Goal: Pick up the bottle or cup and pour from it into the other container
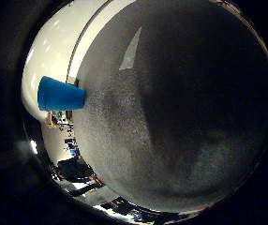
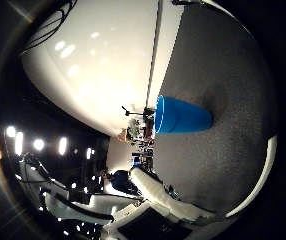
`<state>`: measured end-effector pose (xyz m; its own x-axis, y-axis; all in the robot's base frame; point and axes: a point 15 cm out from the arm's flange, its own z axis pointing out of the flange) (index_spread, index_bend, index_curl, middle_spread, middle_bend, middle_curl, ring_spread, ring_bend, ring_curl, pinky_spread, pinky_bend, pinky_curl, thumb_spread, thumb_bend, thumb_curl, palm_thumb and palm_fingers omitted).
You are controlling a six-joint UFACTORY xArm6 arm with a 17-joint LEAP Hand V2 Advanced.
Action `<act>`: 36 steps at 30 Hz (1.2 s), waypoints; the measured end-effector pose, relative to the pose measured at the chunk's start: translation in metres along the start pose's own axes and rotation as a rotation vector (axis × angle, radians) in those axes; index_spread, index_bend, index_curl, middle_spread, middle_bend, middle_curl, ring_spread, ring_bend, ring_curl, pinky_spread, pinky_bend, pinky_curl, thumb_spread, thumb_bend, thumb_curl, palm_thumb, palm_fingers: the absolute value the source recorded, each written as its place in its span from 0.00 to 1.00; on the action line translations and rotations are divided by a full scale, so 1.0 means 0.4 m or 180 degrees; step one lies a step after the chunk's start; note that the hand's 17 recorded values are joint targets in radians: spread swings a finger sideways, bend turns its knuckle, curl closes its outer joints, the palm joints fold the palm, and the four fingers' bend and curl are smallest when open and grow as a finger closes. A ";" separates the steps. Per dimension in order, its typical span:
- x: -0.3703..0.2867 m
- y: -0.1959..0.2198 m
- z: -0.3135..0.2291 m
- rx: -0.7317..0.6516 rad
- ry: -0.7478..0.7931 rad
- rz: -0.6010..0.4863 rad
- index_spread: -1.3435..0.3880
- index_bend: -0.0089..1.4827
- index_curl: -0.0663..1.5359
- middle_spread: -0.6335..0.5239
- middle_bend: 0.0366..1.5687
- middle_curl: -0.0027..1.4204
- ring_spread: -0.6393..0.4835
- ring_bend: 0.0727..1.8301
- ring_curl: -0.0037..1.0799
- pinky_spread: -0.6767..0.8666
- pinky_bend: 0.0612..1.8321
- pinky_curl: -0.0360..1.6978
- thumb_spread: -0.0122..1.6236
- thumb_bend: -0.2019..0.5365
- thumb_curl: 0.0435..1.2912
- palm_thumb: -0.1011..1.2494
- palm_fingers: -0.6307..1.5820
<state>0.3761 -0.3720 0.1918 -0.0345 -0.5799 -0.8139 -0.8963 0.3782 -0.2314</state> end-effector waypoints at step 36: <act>-0.171 0.008 0.296 -0.0566 -0.0128 -0.0322 0.71 0.11 0.20 0.65 0.15 0.24 0.70 0.18 0.24 0.65 0.20 0.19 0.57 0.24 0.21 0.45 0.35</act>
<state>0.4281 -0.2457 0.1835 0.0740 -0.5778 -0.8128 -0.9584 0.1841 -0.2181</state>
